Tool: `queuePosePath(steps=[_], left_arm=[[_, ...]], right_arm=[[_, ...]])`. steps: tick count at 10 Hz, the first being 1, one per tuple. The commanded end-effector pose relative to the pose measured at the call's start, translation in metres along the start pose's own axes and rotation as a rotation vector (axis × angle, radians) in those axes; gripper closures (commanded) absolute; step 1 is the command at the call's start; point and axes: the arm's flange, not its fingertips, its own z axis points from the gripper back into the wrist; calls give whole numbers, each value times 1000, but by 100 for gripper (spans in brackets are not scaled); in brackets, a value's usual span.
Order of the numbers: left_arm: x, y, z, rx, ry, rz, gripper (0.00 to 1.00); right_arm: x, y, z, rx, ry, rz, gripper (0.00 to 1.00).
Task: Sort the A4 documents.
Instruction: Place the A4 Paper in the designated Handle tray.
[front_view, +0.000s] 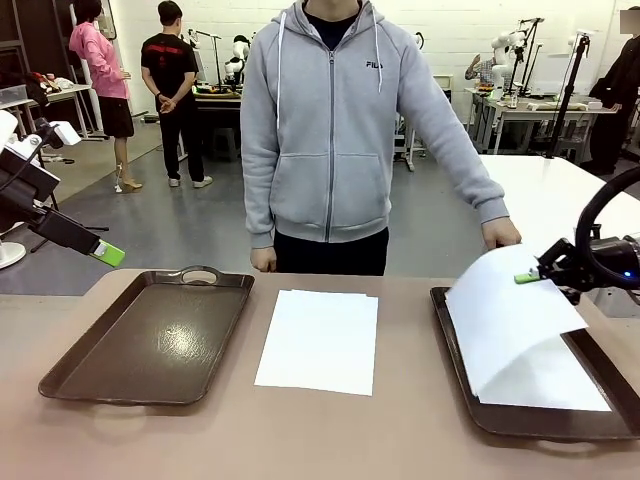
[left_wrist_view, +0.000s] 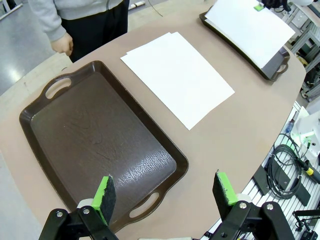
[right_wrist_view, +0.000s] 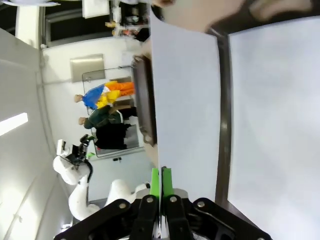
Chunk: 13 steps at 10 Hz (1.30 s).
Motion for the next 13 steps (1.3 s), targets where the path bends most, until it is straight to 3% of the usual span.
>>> queuePosePath(steps=[1, 3, 5, 10, 13], left_arm=[[0, 0, 0, -7, -3, 1, 0], [0, 0, 0, -7, -3, 1, 0], [0, 0, 0, -7, -3, 1, 0], [0, 0, 0, -7, -3, 1, 0], [0, 0, 0, -7, -3, 1, 0]], right_arm=[[0, 1, 2, -161, 72, -14, 99], [7, -4, 6, -279, 149, -29, 99], [11, 1, 11, -347, 157, -12, 99], [11, -16, 3, -363, -5, 20, 99], [9, -28, -6, -364, -9, 22, 99]])
